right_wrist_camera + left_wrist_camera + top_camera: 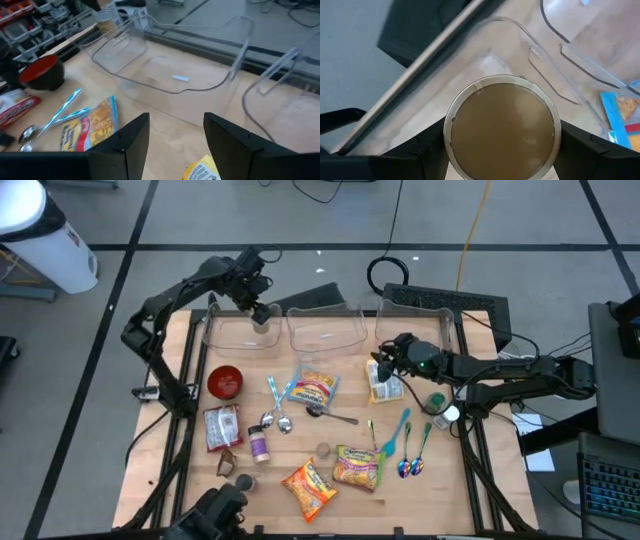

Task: Pick & Place Food Item
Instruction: Put the gold seasoning bottle into the left transparent bin

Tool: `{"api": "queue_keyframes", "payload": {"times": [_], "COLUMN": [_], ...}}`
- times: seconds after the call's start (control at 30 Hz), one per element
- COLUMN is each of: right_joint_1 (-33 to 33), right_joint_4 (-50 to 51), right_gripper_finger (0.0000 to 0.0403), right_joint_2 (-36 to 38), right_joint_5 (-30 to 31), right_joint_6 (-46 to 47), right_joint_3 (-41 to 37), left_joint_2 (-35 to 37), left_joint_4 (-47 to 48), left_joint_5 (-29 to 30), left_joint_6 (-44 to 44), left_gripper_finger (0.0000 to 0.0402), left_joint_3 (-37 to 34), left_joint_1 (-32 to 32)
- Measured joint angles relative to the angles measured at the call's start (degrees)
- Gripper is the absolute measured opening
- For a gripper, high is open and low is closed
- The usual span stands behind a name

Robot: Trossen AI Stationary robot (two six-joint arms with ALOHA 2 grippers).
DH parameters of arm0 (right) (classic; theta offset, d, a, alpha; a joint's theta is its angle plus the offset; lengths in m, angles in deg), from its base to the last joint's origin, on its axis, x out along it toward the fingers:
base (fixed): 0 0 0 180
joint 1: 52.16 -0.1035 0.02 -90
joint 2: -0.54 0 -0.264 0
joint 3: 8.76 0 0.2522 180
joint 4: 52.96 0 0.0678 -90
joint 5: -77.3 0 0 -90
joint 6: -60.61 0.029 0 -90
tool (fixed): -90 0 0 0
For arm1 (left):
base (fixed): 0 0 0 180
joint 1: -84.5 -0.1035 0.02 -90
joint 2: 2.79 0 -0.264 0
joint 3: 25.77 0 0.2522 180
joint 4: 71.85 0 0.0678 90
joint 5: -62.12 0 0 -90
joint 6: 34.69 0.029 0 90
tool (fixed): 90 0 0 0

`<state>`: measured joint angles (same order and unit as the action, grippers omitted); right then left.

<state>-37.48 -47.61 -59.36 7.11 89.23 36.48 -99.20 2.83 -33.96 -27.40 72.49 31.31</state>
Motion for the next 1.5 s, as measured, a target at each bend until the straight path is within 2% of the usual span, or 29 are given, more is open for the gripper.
{"api": "queue_keyframes", "payload": {"times": [0.27, 0.5, 0.67, 0.87, 1.1, 1.17, 1.27, 1.4, 1.5], "right_joint_1": [0.3, 2.0, 3.7, 5.1, 6.8, 7.5, 9.1, 11.1, 12.0], "right_joint_4": [-0.1, -0.4, -0.4, -0.4, 0.2, 0.1, 0.1, 0.1, 0.1], "right_gripper_finger": [0.0183, 0.0183, 0.0183, 0.0183, 0.0183, 0.0183, 0.0183, 0.0183, 0.0183], "right_joint_2": [0.0, 0.0, 0.0, 0.0, 0.0, 0.0, 0.0, 0.0, 0.0], "right_joint_5": [5.7, 5.7, 5.7, 5.5, 5.4, 5.3, 2.0, -3.0, -3.6], "right_joint_6": [1.0, 3.9, 3.8, 3.7, 3.0, 1.9, 0.3, 0.2, 0.2], "right_joint_3": [0.0, 0.0, 0.0, 0.0, 0.0, 0.0, 0.0, 0.0, 0.0], "left_joint_2": [11.8, 20.9, 24.4, 24.1, 18.4, 15.7, 11.4, 5.8, 1.7], "left_joint_4": [-8.9, -10.2, -12.3, -19.0, -24.4, -24.0, -22.7, -20.2, -17.6], "left_joint_5": [0.3, -0.1, 1.0, 4.6, 6.1, 6.3, 6.1, 6.1, 6.1], "left_joint_6": [-4.6, -10.2, -13.6, -12.6, -11.9, -11.9, -11.2, -8.4, -6.8], "left_gripper_finger": [0.0273, 0.0273, 0.0273, 0.0273, 0.0273, 0.0273, 0.0273, 0.0273, 0.0273], "left_joint_3": [-11.2, -23.1, -28.5, -29.4, -26.9, -25.7, -23.0, -17.0, -12.3], "left_joint_1": [0.4, 2.9, 5.1, 6.8, 7.6, 7.6, 7.7, 7.6, 7.6]}}
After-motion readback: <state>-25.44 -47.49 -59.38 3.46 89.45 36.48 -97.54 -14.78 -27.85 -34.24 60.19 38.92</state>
